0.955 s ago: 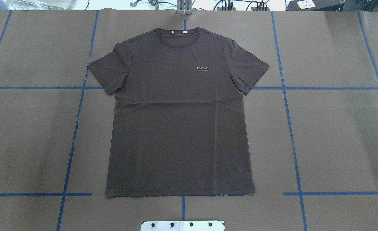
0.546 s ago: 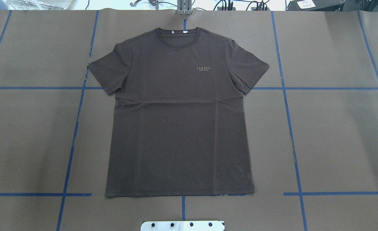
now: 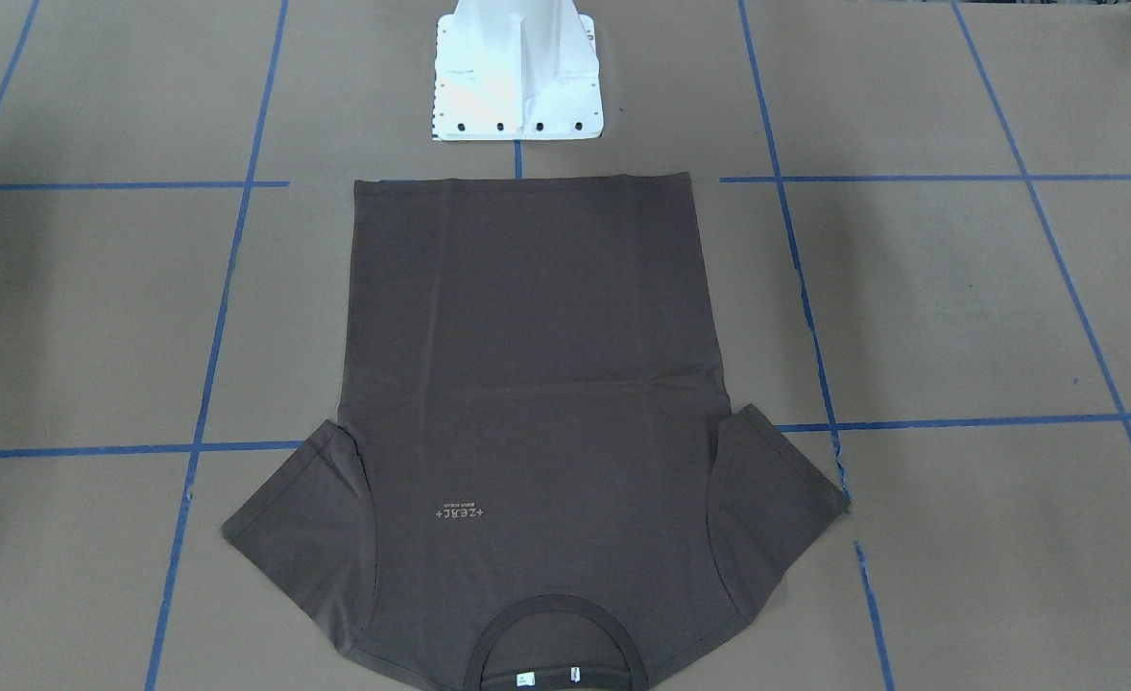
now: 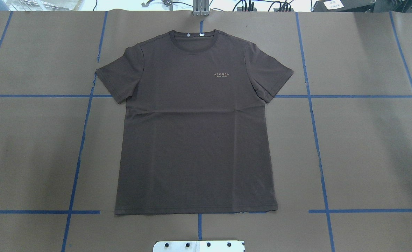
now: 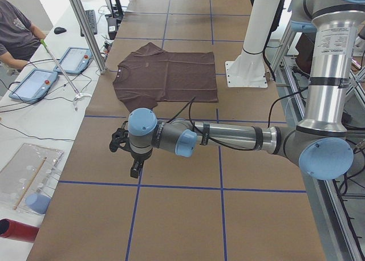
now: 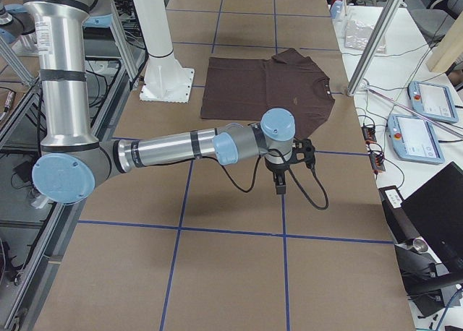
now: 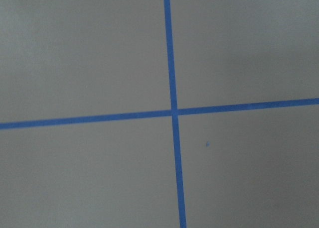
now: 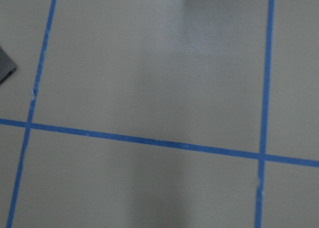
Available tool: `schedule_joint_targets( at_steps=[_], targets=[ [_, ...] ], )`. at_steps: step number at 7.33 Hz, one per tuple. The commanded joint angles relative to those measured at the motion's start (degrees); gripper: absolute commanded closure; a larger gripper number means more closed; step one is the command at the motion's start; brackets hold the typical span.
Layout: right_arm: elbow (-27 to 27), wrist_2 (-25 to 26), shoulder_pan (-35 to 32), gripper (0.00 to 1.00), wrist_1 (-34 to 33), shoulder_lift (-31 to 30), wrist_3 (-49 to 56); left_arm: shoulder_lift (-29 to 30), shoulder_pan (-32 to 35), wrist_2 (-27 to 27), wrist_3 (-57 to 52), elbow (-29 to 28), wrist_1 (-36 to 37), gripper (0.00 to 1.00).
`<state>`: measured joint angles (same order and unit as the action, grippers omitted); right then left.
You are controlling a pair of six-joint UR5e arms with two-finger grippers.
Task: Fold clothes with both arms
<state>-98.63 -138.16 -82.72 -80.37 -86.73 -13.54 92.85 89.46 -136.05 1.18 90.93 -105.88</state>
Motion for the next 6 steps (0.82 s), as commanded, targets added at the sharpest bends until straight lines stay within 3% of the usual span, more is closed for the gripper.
schedule_joint_targets(
  at_steps=[1,2,3,5,6],
  targets=[
    [10.49,0.34,8.5,0.0,14.96,7.25,-4.92,0.58,-1.3,0.17,0.23,-0.76,-4.16,0.0],
    [20.14,2.0,11.32,0.0,19.59,14.68,-10.49,0.84,-2.52,0.17,0.23,-0.93,-4.24,0.0],
    [25.02,3.24,13.96,0.0,19.89,21.1,-21.86,6.76,-2.71,0.69,0.92,-3.37,-3.55,0.0],
    [27.51,11.65,19.93,0.0,19.72,26.76,-26.18,9.71,-5.58,0.96,1.19,-5.59,-5.73,0.0],
    [32.05,12.03,20.83,0.0,19.89,30.79,-30.45,10.24,-7.09,2.88,2.67,-5.76,-6.26,0.0]
  ],
)
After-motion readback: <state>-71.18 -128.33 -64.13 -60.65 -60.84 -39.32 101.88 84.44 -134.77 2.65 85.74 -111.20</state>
